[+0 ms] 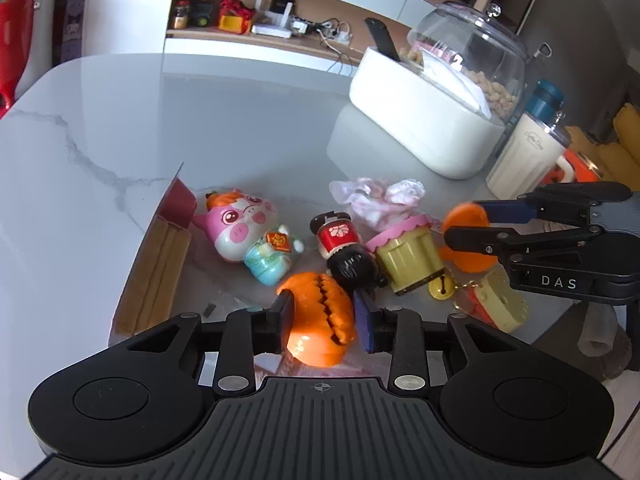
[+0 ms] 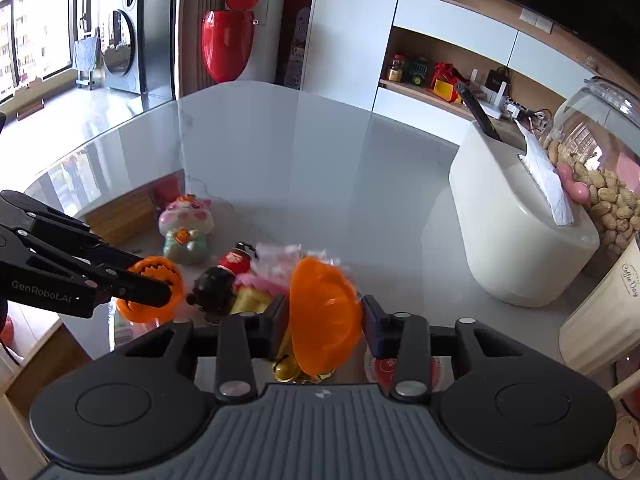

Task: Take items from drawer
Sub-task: 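Place the orange cup and pumpkin toy on the countertop with both tools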

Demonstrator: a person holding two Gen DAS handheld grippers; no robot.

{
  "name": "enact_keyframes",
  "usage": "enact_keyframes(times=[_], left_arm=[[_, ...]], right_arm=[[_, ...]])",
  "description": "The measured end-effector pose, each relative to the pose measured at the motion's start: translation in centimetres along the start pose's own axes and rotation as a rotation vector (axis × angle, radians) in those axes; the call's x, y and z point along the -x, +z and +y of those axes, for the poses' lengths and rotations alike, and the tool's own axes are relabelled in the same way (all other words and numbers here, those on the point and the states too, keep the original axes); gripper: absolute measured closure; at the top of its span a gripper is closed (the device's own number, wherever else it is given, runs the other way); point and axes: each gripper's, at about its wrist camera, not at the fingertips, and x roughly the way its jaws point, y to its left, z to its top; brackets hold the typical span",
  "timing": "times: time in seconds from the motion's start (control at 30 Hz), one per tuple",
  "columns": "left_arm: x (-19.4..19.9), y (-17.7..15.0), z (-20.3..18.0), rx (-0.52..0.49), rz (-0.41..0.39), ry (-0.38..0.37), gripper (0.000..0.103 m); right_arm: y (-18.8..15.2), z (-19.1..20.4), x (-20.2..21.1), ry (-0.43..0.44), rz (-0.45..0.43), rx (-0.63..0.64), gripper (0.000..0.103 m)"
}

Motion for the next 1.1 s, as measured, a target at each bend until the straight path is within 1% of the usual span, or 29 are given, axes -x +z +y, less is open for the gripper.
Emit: enact_keyframes(times=[0.07,0.13,0.17,0.23,0.33,0.43,0.5,0.63,0.7,0.8,0.87,0.93,1.03,1.07,1.1], left_arm=[[-0.5,0.0,-0.3,-0.034,-0.006,0.043,0.062],[-0.7,0.1,-0.8,-0.063,-0.021,0.062,0.063],[-0.8,0.2,-1.0,-0.074,-0.023,0.066,0.063],[-0.6,0.2,-1.4,-0.091,-0.029,0.072,0.063],[0.2,0.4,-2.0,-0.116,-0.045,0.089,0.063],[1.2,0.6,-2.9,-0.144,-0.06,0.099,0.063],[2.5,0.4,-3.4,-0.16,-0.068,0.095,0.063],[5.1,-1.2,-3.2,-0.129,-0.073,0.091,0.063],[5.3,-2.1,-2.9,-0.089,-0.039,0.087,0.063],[4.5,-3.2,-2.6,-0.039,0.022,0.081,0.063],[3.7,-3.5,-2.7,-0.033,0.035,0.107,0.064],[2.6,-3.4,-2.8,-0.037,0.041,0.118,0.064],[1.3,-2.8,-3.1,-0.076,0.009,0.145,0.065],[1.1,-2.6,-3.0,-0.068,0.008,0.136,0.066],[1.2,-2.3,-2.7,-0.05,0.005,0.105,0.066]], right_arm=[[-0.3,-0.3,-0.8,-0.016,0.011,0.003,0.065],[-0.7,-1.0,-1.5,-0.015,0.01,-0.007,0.063],[-0.9,-0.6,-2.6,-0.009,0.005,-0.016,0.062],[-1.0,-1.0,-2.3,0.0,-0.017,-0.032,0.061],[-1.2,-1.2,-0.4,-0.01,-0.045,-0.047,0.06],[-1.4,-1.6,0.8,-0.005,-0.065,-0.085,0.06],[-2.1,-1.7,1.7,0.007,-0.072,-0.1,0.06],[-3.4,-0.9,4.0,0.017,-0.08,-0.076,0.06],[-4.3,-0.8,4.8,0.031,-0.08,-0.071,0.058],[-5.6,-0.8,5.3,0.031,-0.06,-0.096,0.058],[-6.3,-1.0,5.6,0.044,-0.051,-0.123,0.058],[-6.8,-1.1,5.9,0.051,-0.045,-0.136,0.058],[-7.6,-0.9,5.7,0.049,-0.032,-0.138,0.058],[-7.8,-0.6,5.6,0.067,-0.024,-0.134,0.058],[-8.0,-0.3,5.6,0.092,-0.019,-0.121,0.058]])
